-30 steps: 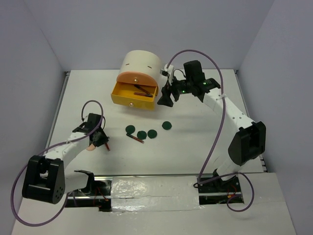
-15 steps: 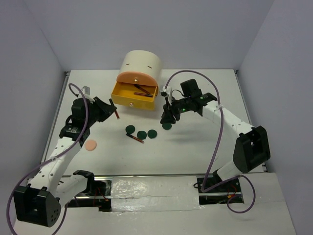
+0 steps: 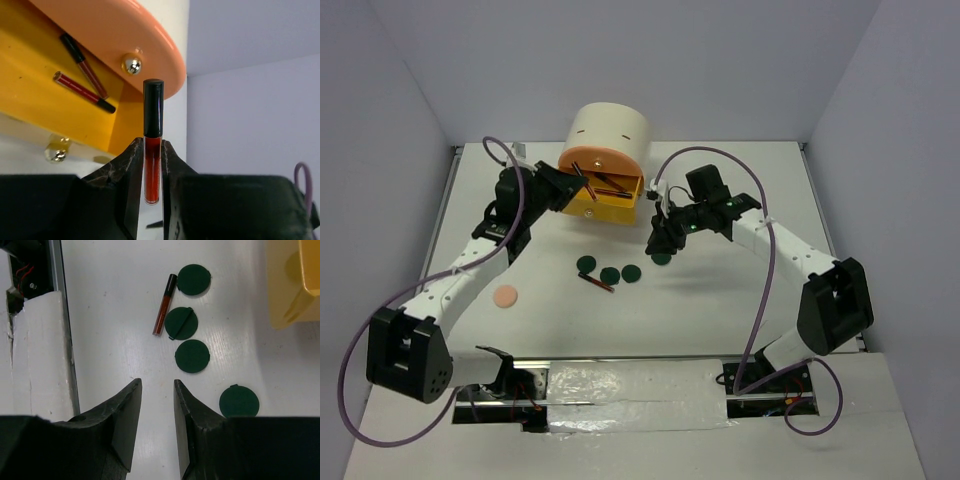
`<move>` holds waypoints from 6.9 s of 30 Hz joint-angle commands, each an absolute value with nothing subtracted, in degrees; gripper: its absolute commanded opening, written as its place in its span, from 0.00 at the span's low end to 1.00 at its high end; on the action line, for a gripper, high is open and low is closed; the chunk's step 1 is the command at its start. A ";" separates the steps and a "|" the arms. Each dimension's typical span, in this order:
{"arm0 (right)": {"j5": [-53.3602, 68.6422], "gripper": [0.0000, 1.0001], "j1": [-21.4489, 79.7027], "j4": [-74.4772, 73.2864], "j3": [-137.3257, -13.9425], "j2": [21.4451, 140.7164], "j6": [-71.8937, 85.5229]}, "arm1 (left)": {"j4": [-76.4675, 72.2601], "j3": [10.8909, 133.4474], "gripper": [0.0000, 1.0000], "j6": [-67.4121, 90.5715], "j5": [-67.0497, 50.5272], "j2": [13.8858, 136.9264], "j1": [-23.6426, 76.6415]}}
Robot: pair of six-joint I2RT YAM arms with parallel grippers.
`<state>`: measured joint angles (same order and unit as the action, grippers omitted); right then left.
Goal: Organize the makeup
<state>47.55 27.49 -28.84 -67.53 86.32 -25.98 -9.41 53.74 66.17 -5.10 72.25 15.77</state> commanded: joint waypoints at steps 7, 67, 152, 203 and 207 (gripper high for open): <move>45.97 0.44 28.13 -26.10 -66.36 82.27 -25.31 | -6.96 60.99 0.00 77.51 6.76 78.92 17.23; 21.89 0.62 53.61 -37.27 -85.51 108.28 -22.15 | 26.28 41.22 0.81 45.26 18.19 38.76 12.30; 26.21 0.00 49.14 -42.37 -106.87 100.63 -44.56 | 18.11 32.61 0.70 47.46 13.02 32.61 12.13; 26.72 0.03 28.57 -33.31 -107.85 98.36 -26.98 | -10.19 47.62 0.00 58.71 -5.71 81.38 11.95; 26.72 0.03 26.11 -32.35 -103.99 95.89 -25.93 | -9.15 52.29 0.00 58.54 -5.98 85.33 11.95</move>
